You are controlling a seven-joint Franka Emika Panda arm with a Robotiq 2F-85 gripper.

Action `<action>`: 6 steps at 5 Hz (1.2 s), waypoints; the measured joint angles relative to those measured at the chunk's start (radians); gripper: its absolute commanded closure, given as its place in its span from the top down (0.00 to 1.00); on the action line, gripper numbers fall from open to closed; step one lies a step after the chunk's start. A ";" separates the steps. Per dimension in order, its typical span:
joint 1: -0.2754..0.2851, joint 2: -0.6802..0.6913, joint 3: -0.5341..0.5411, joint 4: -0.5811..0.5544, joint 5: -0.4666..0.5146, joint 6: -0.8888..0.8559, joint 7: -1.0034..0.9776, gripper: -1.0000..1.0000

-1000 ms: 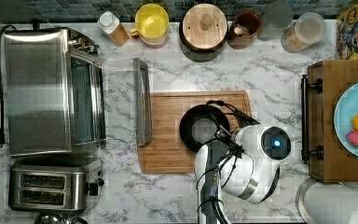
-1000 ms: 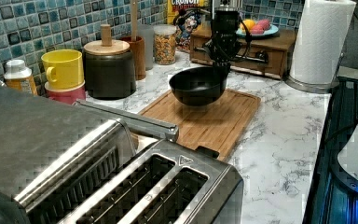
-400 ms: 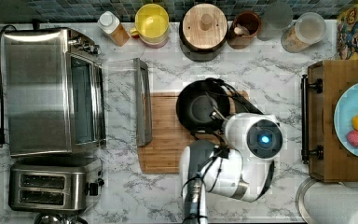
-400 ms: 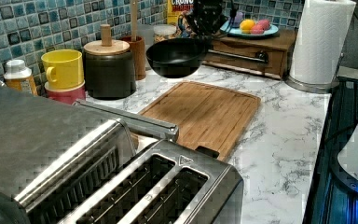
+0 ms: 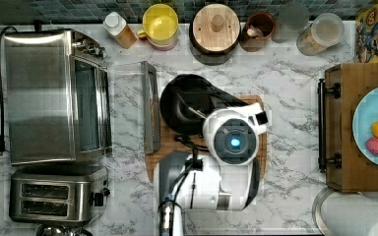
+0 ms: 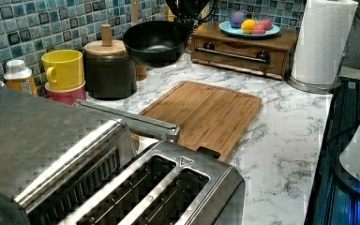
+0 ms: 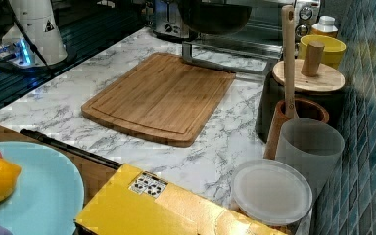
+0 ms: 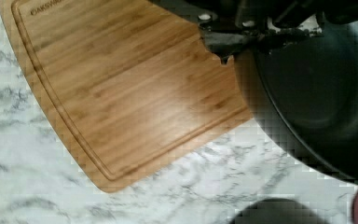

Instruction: Pick up the bowl.

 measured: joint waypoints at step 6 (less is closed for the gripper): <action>-0.015 0.097 -0.035 0.201 -0.003 -0.303 -0.020 0.00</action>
